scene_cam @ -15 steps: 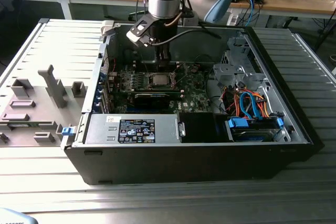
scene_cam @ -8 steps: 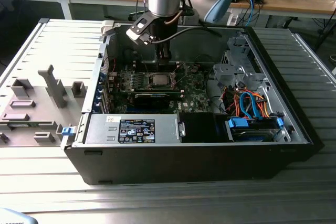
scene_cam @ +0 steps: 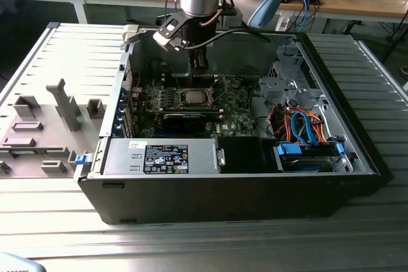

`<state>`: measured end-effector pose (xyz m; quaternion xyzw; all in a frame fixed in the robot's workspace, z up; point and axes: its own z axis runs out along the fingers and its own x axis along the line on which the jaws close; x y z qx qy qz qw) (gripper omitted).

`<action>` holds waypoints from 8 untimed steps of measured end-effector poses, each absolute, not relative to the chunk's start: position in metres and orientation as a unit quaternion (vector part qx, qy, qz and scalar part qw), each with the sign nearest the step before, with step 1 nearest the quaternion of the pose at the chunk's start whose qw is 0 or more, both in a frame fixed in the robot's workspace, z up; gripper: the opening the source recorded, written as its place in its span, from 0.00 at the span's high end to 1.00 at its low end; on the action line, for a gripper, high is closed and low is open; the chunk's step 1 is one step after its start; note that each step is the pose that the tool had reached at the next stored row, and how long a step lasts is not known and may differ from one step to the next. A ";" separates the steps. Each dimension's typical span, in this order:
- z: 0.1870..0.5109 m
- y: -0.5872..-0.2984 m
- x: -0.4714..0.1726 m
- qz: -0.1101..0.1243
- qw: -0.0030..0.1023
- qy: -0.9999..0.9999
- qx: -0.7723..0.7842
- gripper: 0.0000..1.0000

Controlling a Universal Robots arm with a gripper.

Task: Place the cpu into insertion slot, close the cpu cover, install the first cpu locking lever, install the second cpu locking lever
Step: 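Place the cpu into insertion slot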

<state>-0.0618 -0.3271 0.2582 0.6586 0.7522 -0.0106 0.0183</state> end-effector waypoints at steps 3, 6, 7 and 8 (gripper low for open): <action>0.261 -0.327 -0.062 -0.011 0.018 0.752 0.659 0.89; 0.264 -0.327 -0.062 -0.011 0.018 0.752 0.659 0.89; 0.264 -0.327 -0.062 -0.011 0.018 0.752 0.659 0.89; 0.265 -0.327 -0.062 -0.011 0.018 0.752 0.659 0.89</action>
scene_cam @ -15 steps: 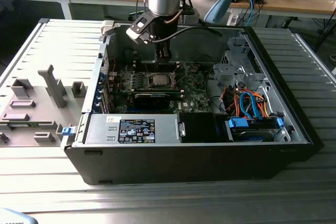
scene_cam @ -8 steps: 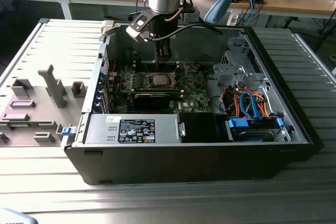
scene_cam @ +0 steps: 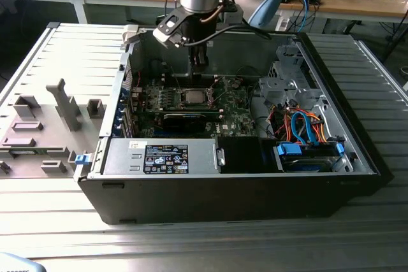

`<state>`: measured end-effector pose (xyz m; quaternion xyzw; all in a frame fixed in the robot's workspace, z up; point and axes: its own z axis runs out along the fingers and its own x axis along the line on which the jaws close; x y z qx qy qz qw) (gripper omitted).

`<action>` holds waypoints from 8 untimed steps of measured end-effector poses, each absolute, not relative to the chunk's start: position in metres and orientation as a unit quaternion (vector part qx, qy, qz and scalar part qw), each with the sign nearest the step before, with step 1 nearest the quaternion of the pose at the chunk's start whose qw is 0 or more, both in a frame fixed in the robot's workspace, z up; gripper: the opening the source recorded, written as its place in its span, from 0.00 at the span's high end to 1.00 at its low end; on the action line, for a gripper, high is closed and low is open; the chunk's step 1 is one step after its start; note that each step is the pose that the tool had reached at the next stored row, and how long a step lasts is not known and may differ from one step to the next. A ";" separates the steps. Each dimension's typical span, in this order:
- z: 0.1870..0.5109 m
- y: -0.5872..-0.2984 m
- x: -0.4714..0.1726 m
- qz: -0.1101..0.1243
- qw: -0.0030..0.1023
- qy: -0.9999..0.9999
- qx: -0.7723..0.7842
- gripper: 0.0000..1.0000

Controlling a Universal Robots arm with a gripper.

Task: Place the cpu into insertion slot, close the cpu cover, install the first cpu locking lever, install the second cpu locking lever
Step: 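Place the cpu into insertion slot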

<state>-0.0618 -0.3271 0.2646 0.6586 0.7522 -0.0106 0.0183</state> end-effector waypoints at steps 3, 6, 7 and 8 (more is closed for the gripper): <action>0.266 -0.327 -0.062 -0.011 0.018 0.752 0.659 0.89; 0.268 -0.327 -0.062 -0.011 0.018 0.752 0.659 0.89; 0.269 -0.327 -0.062 -0.011 0.018 0.752 0.659 0.89; 0.269 -0.327 -0.062 -0.011 0.018 0.752 0.659 0.89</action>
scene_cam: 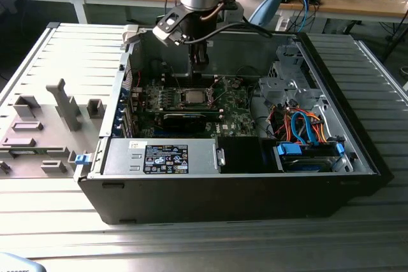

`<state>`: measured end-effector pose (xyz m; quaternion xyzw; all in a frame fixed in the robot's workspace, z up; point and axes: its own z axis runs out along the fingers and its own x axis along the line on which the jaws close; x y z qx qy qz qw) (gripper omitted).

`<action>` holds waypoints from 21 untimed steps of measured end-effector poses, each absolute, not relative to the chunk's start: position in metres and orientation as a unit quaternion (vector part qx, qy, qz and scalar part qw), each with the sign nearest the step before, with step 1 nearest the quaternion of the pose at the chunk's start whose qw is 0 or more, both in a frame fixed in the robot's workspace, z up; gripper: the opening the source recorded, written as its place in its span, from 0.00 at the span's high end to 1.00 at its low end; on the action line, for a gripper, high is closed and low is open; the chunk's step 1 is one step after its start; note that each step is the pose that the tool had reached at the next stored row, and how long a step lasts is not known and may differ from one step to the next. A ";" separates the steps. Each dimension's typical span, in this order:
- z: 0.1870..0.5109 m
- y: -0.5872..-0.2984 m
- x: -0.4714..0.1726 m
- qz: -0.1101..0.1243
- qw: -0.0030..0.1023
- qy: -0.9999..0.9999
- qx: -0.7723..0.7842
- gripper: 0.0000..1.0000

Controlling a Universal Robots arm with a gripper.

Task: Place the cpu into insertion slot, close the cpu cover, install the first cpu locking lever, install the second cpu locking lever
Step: 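Place the cpu into insertion slot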

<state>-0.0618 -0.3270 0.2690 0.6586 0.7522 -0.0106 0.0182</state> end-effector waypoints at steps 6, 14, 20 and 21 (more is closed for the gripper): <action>0.271 -0.327 -0.062 -0.011 0.018 0.752 0.659 0.89; 0.274 -0.327 -0.062 -0.011 0.018 0.752 0.659 0.89; 0.275 -0.327 -0.062 -0.011 0.018 0.752 0.659 0.89; 0.276 -0.327 -0.062 -0.011 0.018 0.752 0.659 0.89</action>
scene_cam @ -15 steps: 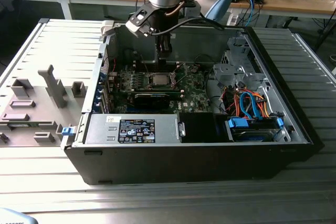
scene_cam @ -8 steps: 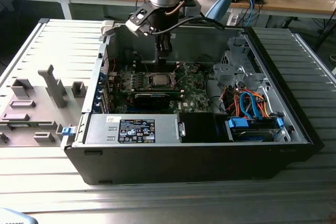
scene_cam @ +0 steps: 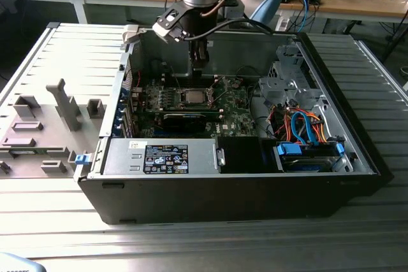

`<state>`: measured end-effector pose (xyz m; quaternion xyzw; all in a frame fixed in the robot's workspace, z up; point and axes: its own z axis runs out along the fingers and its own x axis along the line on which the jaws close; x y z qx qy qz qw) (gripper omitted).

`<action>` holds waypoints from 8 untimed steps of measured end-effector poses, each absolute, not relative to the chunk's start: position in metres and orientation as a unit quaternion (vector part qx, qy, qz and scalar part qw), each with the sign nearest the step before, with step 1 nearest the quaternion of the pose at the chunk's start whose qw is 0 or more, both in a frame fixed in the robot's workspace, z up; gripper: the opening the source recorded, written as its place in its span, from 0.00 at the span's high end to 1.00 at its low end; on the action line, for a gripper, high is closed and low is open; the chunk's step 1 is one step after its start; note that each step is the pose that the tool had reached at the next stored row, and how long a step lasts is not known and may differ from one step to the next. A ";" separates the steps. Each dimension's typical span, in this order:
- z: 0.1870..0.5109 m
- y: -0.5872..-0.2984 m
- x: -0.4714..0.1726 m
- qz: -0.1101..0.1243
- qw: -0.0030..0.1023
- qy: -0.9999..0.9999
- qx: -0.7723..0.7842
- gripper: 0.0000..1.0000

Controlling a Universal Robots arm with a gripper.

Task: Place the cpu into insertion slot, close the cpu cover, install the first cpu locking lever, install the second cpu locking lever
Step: 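Place the cpu into insertion slot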

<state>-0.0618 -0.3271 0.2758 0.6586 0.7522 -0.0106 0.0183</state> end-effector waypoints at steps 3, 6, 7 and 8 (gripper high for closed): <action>0.277 -0.327 -0.062 -0.011 0.018 0.752 0.659 0.89; 0.278 -0.327 -0.062 -0.011 0.018 0.752 0.659 0.89; 0.279 -0.327 -0.062 -0.011 0.018 0.752 0.659 0.89; 0.279 -0.327 -0.062 -0.011 0.018 0.752 0.659 0.89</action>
